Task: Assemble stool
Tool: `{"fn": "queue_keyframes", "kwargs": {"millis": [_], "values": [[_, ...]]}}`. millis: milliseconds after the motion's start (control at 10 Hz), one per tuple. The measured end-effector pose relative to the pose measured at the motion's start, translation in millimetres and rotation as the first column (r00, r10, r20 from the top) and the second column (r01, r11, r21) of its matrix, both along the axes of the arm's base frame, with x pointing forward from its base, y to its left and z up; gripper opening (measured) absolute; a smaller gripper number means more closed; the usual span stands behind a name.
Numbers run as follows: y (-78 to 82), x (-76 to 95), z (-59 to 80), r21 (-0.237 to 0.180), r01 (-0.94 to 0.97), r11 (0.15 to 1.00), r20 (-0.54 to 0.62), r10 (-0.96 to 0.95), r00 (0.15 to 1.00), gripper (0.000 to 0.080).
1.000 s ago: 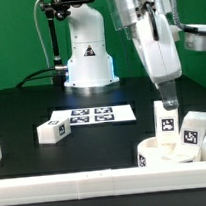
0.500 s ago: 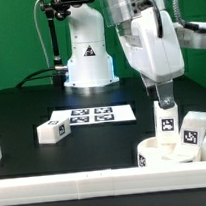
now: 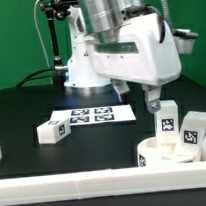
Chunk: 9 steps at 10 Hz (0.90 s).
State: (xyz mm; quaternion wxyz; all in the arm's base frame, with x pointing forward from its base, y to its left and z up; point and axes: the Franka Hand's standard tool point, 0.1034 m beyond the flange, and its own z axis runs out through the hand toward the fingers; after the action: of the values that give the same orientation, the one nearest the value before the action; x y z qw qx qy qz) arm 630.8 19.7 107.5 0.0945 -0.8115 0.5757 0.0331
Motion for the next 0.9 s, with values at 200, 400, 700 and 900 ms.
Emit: {"fn": "queue_keyframes", "kwargs": {"millis": [200, 400, 700, 900], "values": [[2.3, 0.0, -0.5, -0.002, -0.049, 0.999, 0.008, 0.05, 0.999, 0.0649], [1.4, -2.1, -2.1, -0.014, -0.201, 0.98, 0.022, 0.201, 0.979, 0.0649], [-14.6, -15.1, -14.4, -0.071, -0.537, 0.841, -0.017, 0.537, 0.843, 0.0649], [-48.6, -25.2, -23.1, -0.082, -0.573, 0.815, 0.02, 0.576, 0.817, 0.0649]]}}
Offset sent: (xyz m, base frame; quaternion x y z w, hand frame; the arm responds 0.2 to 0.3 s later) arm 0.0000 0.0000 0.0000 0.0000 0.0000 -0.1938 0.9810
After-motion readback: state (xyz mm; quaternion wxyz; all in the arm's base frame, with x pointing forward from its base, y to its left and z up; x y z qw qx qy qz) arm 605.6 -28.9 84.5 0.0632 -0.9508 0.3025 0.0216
